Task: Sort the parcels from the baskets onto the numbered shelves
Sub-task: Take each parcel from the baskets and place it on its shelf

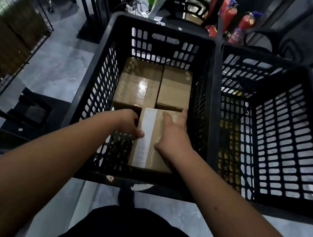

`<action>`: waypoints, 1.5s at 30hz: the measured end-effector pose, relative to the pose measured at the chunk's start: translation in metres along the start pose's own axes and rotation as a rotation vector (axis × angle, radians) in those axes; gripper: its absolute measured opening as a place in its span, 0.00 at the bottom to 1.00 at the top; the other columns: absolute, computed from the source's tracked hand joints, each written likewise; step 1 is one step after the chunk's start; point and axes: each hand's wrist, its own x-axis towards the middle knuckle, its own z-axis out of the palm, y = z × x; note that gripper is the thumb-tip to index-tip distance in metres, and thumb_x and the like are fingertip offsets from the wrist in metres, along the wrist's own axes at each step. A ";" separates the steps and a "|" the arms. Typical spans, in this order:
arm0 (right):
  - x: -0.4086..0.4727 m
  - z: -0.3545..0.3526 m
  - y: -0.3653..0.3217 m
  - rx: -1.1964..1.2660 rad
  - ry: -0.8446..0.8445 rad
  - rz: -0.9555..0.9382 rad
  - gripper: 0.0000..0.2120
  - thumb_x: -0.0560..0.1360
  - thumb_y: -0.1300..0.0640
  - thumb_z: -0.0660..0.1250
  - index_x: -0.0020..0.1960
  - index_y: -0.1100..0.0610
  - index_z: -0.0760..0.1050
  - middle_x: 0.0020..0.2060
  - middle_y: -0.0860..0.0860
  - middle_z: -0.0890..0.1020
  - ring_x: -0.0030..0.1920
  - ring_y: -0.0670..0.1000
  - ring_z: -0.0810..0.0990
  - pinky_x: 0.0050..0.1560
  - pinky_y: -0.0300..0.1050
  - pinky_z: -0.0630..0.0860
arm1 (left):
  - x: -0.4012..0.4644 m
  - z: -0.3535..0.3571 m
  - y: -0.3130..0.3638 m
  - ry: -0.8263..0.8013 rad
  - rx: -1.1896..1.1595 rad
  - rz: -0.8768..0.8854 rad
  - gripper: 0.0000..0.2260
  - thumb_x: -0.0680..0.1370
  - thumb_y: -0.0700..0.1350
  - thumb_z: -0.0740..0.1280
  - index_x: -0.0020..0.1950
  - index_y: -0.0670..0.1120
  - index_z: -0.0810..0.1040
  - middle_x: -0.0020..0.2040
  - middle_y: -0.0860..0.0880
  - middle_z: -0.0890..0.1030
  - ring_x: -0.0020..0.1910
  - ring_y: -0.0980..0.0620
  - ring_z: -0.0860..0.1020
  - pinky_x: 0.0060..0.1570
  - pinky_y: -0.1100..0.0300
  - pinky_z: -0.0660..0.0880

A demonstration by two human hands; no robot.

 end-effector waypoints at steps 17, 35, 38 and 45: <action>0.001 -0.016 0.001 0.259 -0.081 0.158 0.65 0.71 0.54 0.80 0.83 0.47 0.29 0.75 0.60 0.67 0.68 0.60 0.75 0.62 0.51 0.77 | -0.045 0.001 0.007 0.119 -0.193 -0.003 0.17 0.78 0.44 0.76 0.65 0.44 0.80 0.54 0.49 0.83 0.51 0.49 0.82 0.47 0.55 0.82; -0.011 -0.085 -0.008 1.178 0.028 0.096 0.23 0.86 0.40 0.56 0.57 0.55 0.82 0.47 0.46 0.86 0.51 0.50 0.82 0.57 0.56 0.76 | -0.121 -0.023 0.025 0.558 -0.767 0.159 0.14 0.85 0.51 0.65 0.68 0.48 0.80 0.58 0.49 0.84 0.54 0.49 0.84 0.54 0.47 0.83; -0.010 -0.084 -0.008 1.301 0.022 0.105 0.24 0.86 0.38 0.54 0.59 0.52 0.83 0.46 0.47 0.88 0.54 0.52 0.84 0.64 0.60 0.74 | -0.122 -0.020 0.027 0.598 -0.944 0.164 0.12 0.86 0.53 0.64 0.60 0.48 0.82 0.56 0.47 0.85 0.54 0.46 0.85 0.52 0.48 0.83; -0.014 -0.080 -0.010 1.376 0.081 0.128 0.21 0.88 0.44 0.54 0.65 0.56 0.79 0.55 0.55 0.87 0.56 0.55 0.86 0.56 0.54 0.81 | -0.129 -0.015 0.020 0.615 -1.112 0.153 0.15 0.87 0.53 0.61 0.58 0.44 0.82 0.50 0.48 0.84 0.50 0.47 0.82 0.48 0.51 0.80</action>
